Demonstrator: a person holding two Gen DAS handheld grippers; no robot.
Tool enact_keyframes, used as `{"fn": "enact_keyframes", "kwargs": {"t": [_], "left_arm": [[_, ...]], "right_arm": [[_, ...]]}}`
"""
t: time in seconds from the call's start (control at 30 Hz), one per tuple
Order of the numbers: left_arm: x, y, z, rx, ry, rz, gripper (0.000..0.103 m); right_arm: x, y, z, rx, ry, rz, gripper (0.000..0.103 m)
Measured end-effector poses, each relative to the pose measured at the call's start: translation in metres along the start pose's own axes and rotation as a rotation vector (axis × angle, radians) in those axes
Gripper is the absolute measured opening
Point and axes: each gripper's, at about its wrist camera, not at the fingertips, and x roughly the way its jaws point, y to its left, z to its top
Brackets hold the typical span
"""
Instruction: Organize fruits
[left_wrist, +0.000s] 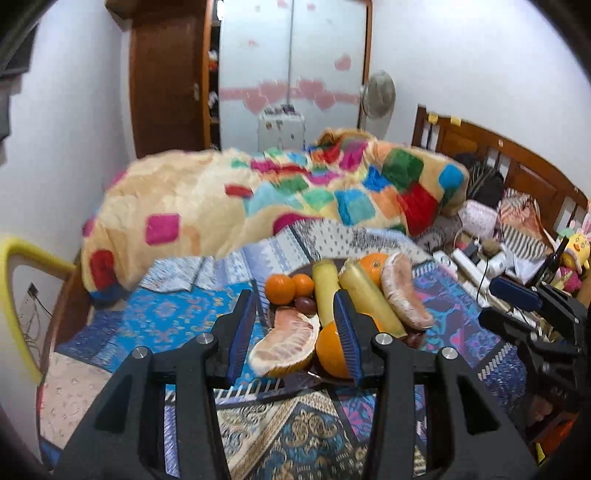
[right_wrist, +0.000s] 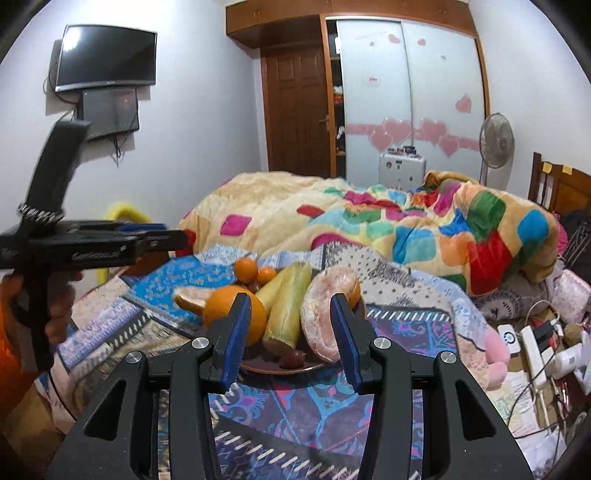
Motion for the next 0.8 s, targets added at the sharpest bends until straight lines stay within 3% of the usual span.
{"fn": "enact_keyframes", "kwargs": {"t": [0.2, 0.3, 0.4, 0.5, 0.53, 0.57, 0.63, 0.7, 0.8], "left_arm": [[-0.082, -0.022, -0.012, 0.031, -0.176, 0.058, 0.051], [-0.122, -0.035, -0.020, 0.043, -0.261, 0.072, 0.059], [-0.154, -0.047, -0.025, 0.052, -0.313, 0.075, 0.059], [-0.179, -0.054, -0.030, 0.041, -0.344, 0.060, 0.060], [-0.183, -0.054, -0.030, 0.037, -0.350, 0.056, 0.064], [-0.191, -0.056, -0.032, 0.030, -0.359, 0.049, 0.076], [-0.204, -0.058, -0.036, 0.011, -0.390, 0.047, 0.083], [-0.217, -0.061, -0.041, 0.012, -0.417, 0.057, 0.083], [-0.231, -0.065, -0.047, 0.010, -0.427, 0.056, 0.085]], "right_arm": [[-0.055, 0.014, 0.020, 0.005, -0.109, -0.018, 0.042], [-0.087, 0.025, 0.027, 0.002, -0.180, -0.036, 0.051], [-0.116, 0.038, 0.030, -0.014, -0.240, -0.053, 0.052], [-0.140, 0.050, 0.031, -0.019, -0.286, -0.060, 0.064], [-0.149, 0.054, 0.030, -0.023, -0.305, -0.064, 0.065], [-0.153, 0.056, 0.030, -0.026, -0.314, -0.067, 0.065], [-0.162, 0.061, 0.030, -0.033, -0.338, -0.073, 0.072], [-0.173, 0.066, 0.028, -0.032, -0.361, -0.077, 0.081], [-0.183, 0.070, 0.026, -0.029, -0.384, -0.087, 0.085]]}}
